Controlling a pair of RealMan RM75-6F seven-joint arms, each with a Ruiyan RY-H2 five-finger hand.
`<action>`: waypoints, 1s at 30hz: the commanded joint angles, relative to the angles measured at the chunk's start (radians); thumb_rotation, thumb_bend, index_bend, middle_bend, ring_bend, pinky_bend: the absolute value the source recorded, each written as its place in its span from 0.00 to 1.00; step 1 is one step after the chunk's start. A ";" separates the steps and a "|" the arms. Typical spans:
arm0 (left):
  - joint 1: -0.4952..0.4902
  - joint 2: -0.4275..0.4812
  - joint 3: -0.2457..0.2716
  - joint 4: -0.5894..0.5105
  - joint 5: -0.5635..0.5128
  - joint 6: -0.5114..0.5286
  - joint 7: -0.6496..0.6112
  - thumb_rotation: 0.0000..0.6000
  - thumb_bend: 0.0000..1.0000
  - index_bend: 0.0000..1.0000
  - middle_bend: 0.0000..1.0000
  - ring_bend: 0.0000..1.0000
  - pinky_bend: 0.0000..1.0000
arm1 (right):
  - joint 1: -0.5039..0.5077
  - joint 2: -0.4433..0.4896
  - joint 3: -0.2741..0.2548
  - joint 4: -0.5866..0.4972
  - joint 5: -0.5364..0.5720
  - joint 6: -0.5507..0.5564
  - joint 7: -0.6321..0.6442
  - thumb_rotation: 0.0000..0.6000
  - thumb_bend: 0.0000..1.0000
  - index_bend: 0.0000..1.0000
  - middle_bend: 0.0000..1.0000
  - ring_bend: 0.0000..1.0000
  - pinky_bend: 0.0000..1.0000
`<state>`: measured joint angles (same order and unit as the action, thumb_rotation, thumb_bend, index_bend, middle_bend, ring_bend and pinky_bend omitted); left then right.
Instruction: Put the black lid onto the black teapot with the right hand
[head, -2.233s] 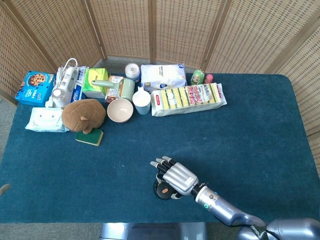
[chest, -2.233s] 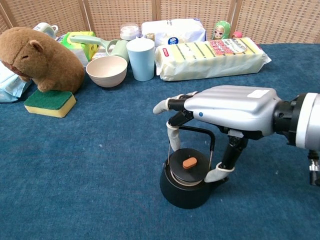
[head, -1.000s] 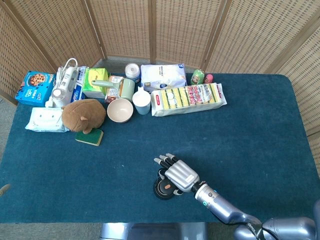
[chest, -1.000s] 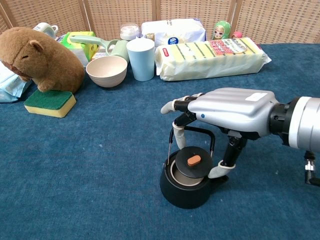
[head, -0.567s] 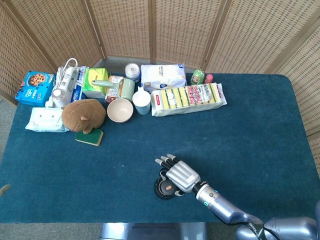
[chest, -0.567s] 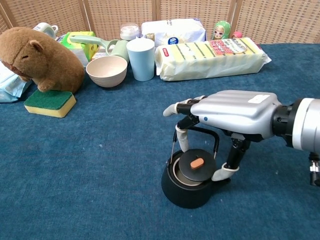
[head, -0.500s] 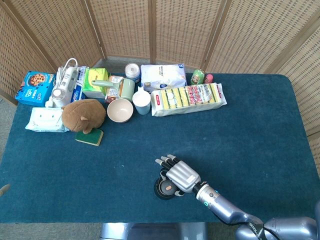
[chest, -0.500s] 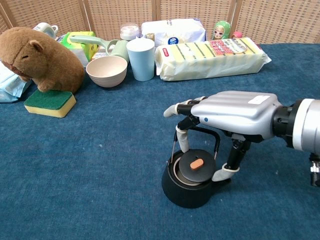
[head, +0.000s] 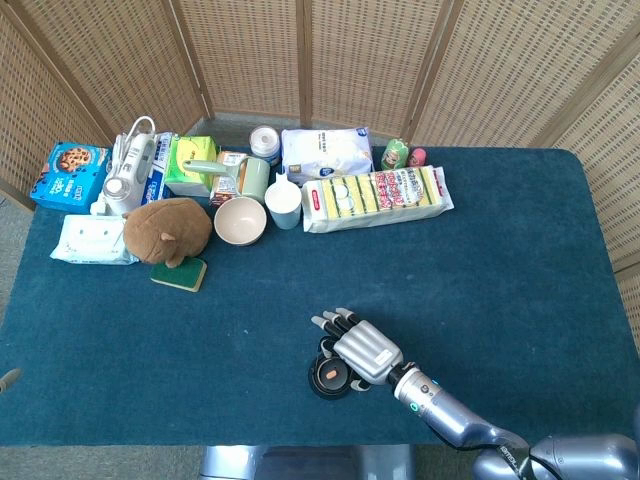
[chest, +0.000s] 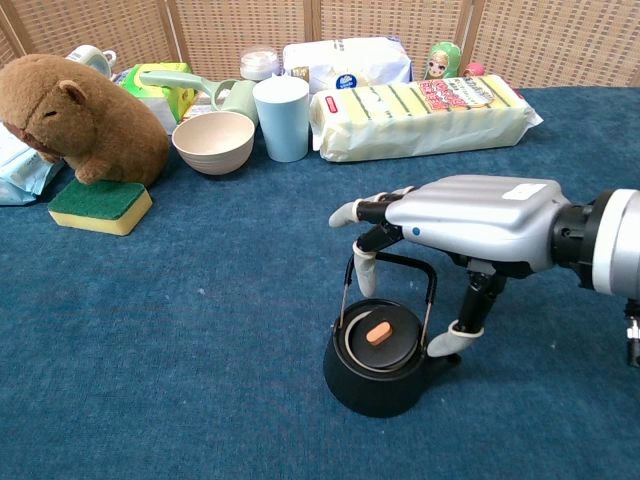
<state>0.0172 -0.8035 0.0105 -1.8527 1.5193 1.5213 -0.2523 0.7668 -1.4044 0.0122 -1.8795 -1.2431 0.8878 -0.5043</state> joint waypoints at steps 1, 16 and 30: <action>0.000 0.000 0.000 0.000 0.000 0.000 0.001 1.00 0.07 0.00 0.00 0.00 0.00 | -0.004 0.013 -0.002 -0.015 -0.010 0.009 0.003 1.00 0.18 0.37 0.03 0.00 0.00; 0.000 -0.002 0.001 -0.006 0.001 -0.001 0.013 1.00 0.07 0.00 0.00 0.00 0.00 | -0.011 0.056 0.015 -0.081 -0.029 0.039 0.010 1.00 0.18 0.37 0.03 0.00 0.00; -0.004 -0.002 0.001 -0.006 0.000 -0.007 0.015 1.00 0.07 0.00 0.00 0.00 0.00 | 0.000 -0.034 0.017 0.012 -0.038 0.036 -0.003 1.00 0.18 0.34 0.03 0.00 0.00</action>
<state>0.0131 -0.8058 0.0118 -1.8584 1.5188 1.5138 -0.2375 0.7673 -1.4370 0.0297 -1.8691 -1.2801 0.9231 -0.5072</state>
